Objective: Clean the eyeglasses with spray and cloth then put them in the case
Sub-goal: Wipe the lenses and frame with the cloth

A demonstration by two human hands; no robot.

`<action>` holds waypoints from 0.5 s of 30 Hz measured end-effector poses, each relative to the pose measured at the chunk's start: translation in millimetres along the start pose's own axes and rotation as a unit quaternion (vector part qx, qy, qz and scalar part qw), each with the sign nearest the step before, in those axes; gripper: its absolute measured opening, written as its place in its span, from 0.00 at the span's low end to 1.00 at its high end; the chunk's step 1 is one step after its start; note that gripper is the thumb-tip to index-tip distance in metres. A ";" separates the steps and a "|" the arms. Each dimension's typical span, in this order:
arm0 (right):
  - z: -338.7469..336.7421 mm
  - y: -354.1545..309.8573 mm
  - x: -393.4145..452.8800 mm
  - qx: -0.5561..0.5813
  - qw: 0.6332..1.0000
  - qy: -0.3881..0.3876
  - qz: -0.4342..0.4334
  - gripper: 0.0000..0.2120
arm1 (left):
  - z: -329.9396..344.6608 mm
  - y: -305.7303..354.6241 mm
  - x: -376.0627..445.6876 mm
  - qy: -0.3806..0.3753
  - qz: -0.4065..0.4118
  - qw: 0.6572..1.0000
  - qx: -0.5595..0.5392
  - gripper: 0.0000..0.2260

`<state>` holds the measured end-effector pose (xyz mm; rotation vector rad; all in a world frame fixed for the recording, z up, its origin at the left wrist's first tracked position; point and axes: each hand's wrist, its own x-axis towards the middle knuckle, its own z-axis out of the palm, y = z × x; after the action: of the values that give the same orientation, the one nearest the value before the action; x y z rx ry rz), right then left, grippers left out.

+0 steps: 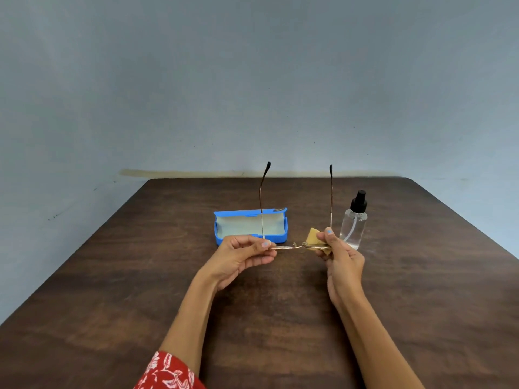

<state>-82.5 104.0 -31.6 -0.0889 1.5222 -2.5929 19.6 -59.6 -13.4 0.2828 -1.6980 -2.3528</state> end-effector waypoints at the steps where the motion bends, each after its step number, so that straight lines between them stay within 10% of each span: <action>1: 1.1 -0.6 -0.6 0.022 1.000 -0.003 0.013 0.12 | 1.8 0.6 -0.3 0.007 0.013 1.000 -0.001 0.08; 11: -2.6 9.0 -3.6 0.037 0.982 0.186 -0.014 0.06 | 23.2 7.3 11.5 0.122 0.025 0.992 -0.032 0.07; 15: 4.7 2.0 -16.4 -0.129 0.952 0.187 -0.207 0.13 | 32.1 12.3 22.2 0.152 0.034 0.987 -0.040 0.06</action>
<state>-65.5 101.3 -30.8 0.0728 2.1840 -2.8237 -9.8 -40.8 7.8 0.5309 -1.4448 -2.1893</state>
